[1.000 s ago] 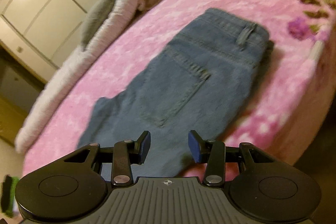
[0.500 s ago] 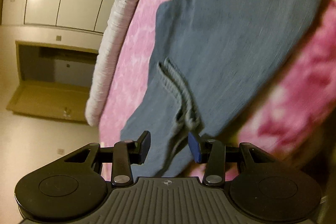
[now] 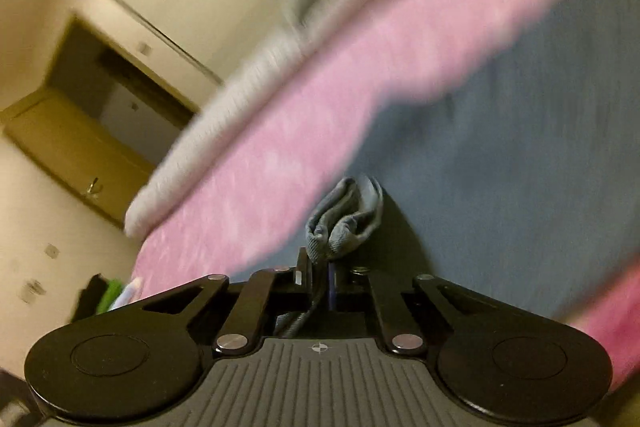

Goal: Fold clothes
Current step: 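Fold the hems toward the waistband with the left gripper while the right gripper grasps the waistband, then lay the folded jeans flat and open both grippers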

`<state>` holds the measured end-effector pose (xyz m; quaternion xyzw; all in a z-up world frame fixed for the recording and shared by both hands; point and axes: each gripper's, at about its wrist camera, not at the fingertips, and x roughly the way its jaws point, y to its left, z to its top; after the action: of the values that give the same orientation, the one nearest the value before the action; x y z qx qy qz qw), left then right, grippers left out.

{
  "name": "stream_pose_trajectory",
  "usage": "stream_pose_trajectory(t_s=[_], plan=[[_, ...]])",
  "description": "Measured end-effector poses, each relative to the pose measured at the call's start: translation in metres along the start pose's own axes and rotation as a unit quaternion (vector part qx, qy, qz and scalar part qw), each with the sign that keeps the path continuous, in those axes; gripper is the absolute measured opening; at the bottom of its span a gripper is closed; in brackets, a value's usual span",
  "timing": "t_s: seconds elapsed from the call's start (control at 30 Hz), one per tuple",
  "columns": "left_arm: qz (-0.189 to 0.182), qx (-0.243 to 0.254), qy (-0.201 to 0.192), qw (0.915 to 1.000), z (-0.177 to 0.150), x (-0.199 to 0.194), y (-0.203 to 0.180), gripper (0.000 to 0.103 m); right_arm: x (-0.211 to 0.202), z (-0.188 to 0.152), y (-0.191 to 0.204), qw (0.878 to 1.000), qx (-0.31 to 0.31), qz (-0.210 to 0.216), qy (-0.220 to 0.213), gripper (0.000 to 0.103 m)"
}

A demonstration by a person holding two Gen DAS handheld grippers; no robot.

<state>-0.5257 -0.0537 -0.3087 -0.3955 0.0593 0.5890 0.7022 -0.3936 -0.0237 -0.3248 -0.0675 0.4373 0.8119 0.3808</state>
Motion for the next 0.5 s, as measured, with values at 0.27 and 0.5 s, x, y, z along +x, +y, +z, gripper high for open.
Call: stream_pose_trajectory(t_s=[0.27,0.5], plan=[[-0.078,0.036,0.068,0.9939,0.005,0.066,-0.039,0.018,-0.072,0.054,-0.086,0.983,-0.013,-0.134,-0.126,0.005],[-0.059,0.078,0.106,0.9896,0.002,0.101,-0.069,0.018,-0.068,0.052,-0.17,0.978,0.131,-0.142,-0.084,0.005]])
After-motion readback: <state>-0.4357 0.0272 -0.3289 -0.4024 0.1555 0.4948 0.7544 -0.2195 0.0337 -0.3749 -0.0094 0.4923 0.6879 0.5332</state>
